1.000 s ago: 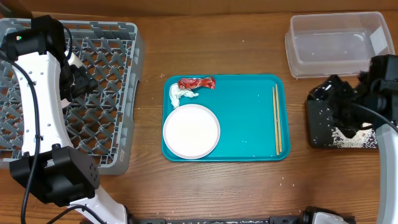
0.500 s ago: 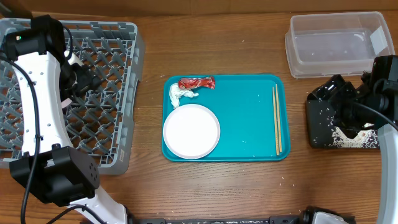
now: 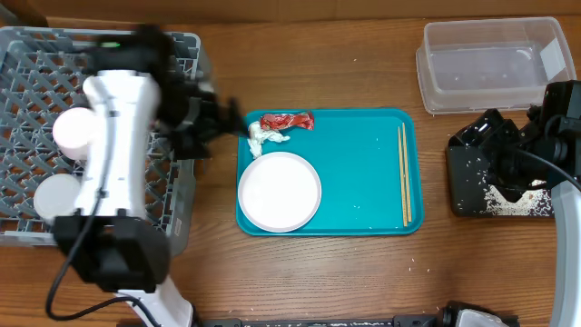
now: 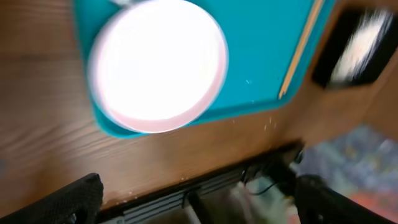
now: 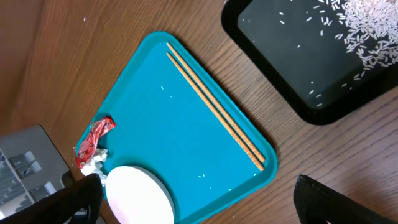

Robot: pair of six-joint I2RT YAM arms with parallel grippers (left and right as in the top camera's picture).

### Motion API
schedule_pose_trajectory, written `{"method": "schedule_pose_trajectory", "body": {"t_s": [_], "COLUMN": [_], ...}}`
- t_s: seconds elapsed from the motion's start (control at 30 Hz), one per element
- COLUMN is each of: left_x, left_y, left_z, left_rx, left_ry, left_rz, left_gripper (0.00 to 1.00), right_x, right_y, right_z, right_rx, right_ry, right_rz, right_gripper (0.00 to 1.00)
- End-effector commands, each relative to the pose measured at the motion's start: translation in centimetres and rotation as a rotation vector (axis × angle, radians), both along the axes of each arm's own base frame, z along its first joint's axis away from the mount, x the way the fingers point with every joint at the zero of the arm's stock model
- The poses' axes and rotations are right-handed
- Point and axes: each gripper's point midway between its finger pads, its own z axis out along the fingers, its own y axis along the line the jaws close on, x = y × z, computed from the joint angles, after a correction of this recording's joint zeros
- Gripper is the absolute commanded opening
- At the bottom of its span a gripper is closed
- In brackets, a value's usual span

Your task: Sort waste into correct bins and load items into the dishwasher

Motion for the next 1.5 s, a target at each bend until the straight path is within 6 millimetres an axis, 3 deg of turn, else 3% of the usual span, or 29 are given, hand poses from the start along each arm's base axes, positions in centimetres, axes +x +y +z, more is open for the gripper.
{"method": "schedule_pose_trajectory", "body": {"t_s": [0.0,0.13,0.23,0.37,0.47,0.57,0.67,0.8,0.93,1.27,1.47], "left_x": [-0.7,-0.7,-0.5,-0.6,-1.0,-2.2,-3.2,-4.0,-4.2,-2.3,-2.5], "left_y": [-5.1,-9.6,-12.1,-12.2,-12.3,-14.5,-16.2,-16.8,-16.4,-14.5,-15.6], "left_z": [-0.9,-1.1,-1.6,-3.6,-5.0,-6.7,-9.0,-12.7,-16.0,-16.7,-17.0], "left_rx": [0.009,0.018,0.053,0.308,0.466,0.514,0.577,0.694,0.763,0.773,0.72], "left_ry": [-0.062,-0.177,-0.218,-0.217,-0.241,-0.246,-0.248,-0.23,-0.165,-0.133,-0.127], "left_rz": [-0.178,-0.308,-0.293,-0.128,-0.051,-0.054,-0.094,-0.098,-0.069,-0.011,-0.051], "left_gripper": [1.0,1.0,1.0,0.78,0.74,0.57,0.54,0.52,0.4,0.43,0.4], "right_x": [0.2,0.2,0.2,0.2,0.2,0.2,0.2,0.2,0.2,0.2,0.2], "right_y": [-0.3,-0.3,-0.3,-0.3,-0.3,-0.3,-0.3,-0.3,-0.3,-0.3,-0.3], "right_z": [0.5,0.5,0.5,0.5,0.5,0.5,0.5,0.5,0.5,0.5,0.5], "right_rx": [-0.011,-0.011,-0.011,-0.011,-0.011,-0.011,-0.011,-0.011,-0.011,-0.011,-0.011], "right_ry": [-0.017,-0.017,-0.017,-0.017,-0.017,-0.017,-0.017,-0.017,-0.017,-0.017,-0.017], "right_rz": [-0.007,-0.007,-0.007,-0.007,-0.007,-0.007,-0.007,-0.007,-0.007,-0.007,-0.007], "right_gripper": [1.0,1.0,1.0,1.0,1.0,1.0,1.0,1.0,1.0,1.0,1.0]}}
